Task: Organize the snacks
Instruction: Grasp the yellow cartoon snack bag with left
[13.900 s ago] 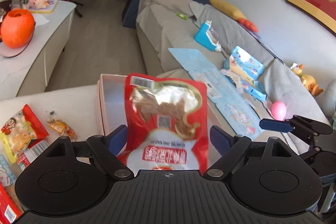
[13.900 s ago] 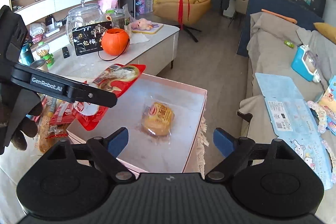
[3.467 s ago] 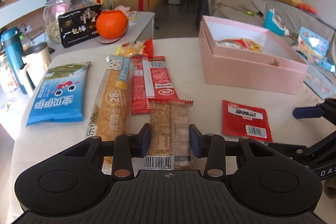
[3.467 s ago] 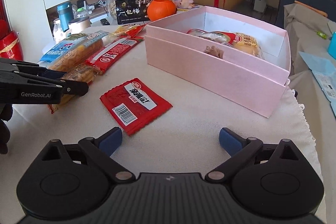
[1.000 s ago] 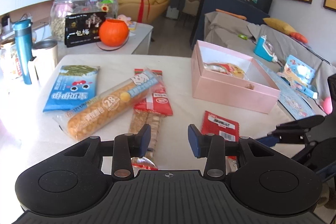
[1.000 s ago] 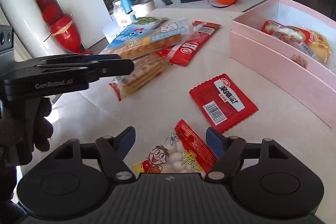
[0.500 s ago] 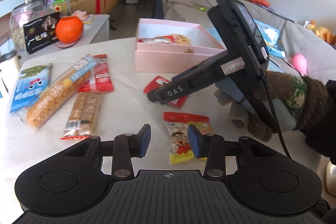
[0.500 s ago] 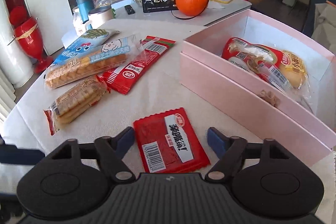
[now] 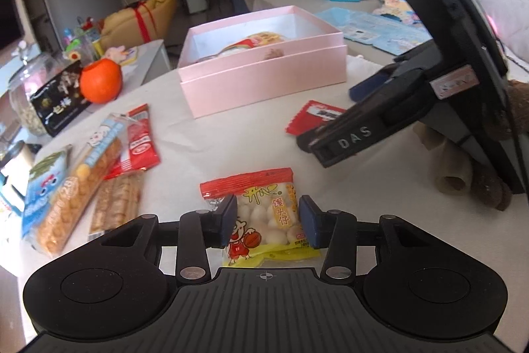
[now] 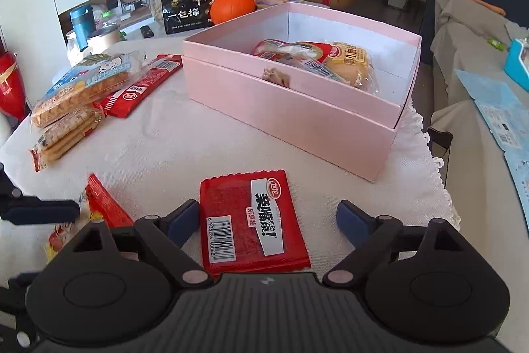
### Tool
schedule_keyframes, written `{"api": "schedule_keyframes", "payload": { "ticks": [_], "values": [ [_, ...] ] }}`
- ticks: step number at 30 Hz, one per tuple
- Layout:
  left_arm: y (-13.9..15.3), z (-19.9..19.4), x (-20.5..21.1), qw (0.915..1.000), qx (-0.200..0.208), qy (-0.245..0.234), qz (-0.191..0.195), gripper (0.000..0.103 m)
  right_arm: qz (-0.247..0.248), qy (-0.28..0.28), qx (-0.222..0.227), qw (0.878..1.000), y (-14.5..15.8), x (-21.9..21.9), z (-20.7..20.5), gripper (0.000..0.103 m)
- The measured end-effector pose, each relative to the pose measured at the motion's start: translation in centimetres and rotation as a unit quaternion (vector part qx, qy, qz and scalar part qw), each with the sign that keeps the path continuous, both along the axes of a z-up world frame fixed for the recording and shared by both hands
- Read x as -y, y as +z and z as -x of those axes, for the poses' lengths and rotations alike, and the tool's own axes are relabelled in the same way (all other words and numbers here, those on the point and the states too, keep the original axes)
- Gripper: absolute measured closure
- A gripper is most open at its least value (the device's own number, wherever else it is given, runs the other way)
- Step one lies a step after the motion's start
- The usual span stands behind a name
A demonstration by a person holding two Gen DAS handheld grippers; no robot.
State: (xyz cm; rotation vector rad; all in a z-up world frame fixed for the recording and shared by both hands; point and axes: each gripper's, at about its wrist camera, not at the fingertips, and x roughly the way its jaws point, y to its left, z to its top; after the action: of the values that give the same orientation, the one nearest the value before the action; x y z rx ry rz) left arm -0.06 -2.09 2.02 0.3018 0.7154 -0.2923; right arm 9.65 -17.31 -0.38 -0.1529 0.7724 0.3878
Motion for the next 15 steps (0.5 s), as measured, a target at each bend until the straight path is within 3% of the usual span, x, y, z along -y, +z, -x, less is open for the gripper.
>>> {"api": "schedule_keyframes", "payload": {
  "ticks": [5, 9, 12, 15],
  "values": [
    [0.0, -1.2, -2.3, 0.999, -0.001, 0.042, -0.015, 0.055, -0.004, -0.015, 0.01, 1.0, -0.3, -0.2, 0.1, 0.007],
    [0.1, -1.8, -2.8, 0.9989, -0.011, 0.045, 0.002, 0.054, -0.005, -0.017, 0.011, 1.0, -0.3, -0.2, 0.1, 0.006],
    [0.1, -1.9, -2.6, 0.9991, -0.018, 0.038, 0.01, 0.046, -0.006, -0.019, 0.011, 1.0, -0.4, -0.3, 0.1, 0.006],
    [0.4, -2.2, -3.3, 0.9981, -0.029, 0.028, 0.047, 0.044, -0.006, -0.02, 0.012, 1.0, -0.4, -0.3, 0.2, 0.006]
  ]
}}
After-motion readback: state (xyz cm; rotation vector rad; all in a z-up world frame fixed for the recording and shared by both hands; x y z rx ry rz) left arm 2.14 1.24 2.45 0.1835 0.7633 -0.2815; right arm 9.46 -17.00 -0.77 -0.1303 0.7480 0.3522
